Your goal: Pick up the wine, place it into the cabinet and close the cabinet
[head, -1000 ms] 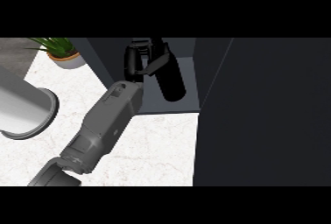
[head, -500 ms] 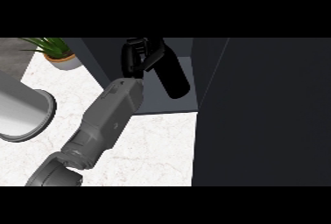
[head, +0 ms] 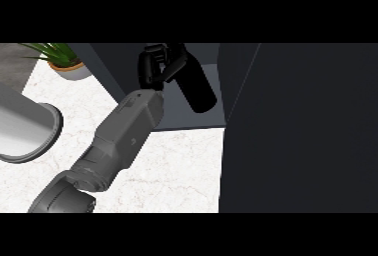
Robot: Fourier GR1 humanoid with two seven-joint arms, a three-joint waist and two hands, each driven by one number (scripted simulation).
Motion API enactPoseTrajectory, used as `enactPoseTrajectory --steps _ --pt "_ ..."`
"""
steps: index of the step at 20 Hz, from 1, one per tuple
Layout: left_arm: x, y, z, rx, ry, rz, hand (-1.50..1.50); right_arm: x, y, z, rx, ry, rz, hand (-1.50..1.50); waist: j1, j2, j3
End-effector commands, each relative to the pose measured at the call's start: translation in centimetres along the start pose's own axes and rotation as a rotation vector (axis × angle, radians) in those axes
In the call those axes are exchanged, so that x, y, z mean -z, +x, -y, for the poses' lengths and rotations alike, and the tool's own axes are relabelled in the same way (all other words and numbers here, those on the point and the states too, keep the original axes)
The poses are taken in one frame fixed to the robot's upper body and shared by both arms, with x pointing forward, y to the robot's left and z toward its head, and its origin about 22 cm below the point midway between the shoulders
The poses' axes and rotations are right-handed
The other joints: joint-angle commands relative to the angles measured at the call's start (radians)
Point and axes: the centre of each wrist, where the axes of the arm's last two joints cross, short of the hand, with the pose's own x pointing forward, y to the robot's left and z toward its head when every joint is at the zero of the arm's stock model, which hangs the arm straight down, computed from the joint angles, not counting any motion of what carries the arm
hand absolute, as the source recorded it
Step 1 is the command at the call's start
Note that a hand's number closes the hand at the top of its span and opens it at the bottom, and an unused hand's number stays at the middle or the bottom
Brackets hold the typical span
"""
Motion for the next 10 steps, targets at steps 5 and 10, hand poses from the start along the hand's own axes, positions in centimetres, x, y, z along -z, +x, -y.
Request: enactPoseTrajectory --steps 5,10 --pt "-0.5 -1.4 -2.0 0.085 -0.002 -0.007 -1.5 0.9 0.5 -0.6 0.017 0.01 0.02 -1.5 0.008 0.005 -0.002" --pt "0.8 0.1 -1.2 0.15 0.021 -0.003 -1.5 -0.2 0.7 0.6 0.02 0.002 0.029 -1.5 -0.002 0.004 -0.001"
